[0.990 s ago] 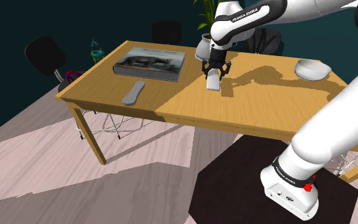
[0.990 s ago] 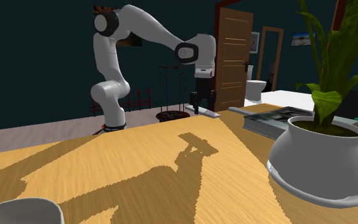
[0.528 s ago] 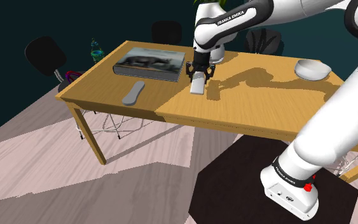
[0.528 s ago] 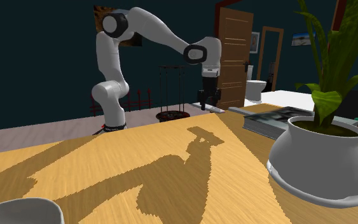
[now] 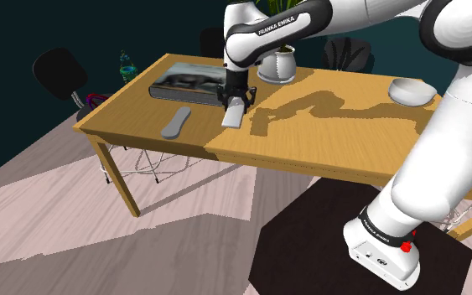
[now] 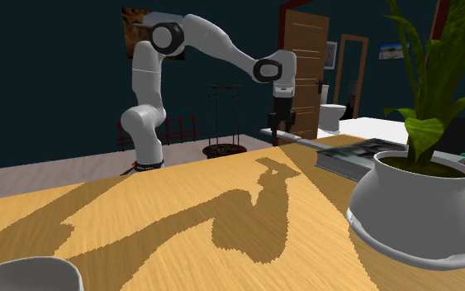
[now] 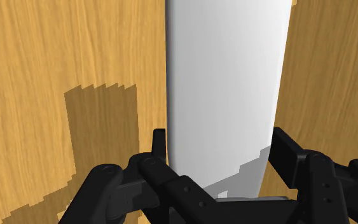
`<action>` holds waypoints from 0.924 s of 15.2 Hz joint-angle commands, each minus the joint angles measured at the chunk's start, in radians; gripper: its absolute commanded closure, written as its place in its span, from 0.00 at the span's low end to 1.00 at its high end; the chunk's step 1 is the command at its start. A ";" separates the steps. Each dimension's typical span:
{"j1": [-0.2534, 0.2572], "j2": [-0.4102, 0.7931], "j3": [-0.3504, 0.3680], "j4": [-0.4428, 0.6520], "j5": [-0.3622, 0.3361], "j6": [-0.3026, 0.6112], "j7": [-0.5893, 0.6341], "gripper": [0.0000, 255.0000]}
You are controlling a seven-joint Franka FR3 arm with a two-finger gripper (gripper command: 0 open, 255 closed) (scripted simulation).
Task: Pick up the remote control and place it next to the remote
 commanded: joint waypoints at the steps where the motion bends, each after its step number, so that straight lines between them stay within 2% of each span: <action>1: 0.026 0.035 0.017 0.046 -0.009 -0.012 0.047 1.00; 2: 0.035 0.051 0.022 0.068 -0.012 -0.018 0.063 1.00; 14: 0.039 0.117 0.018 -0.012 -0.029 0.127 0.073 1.00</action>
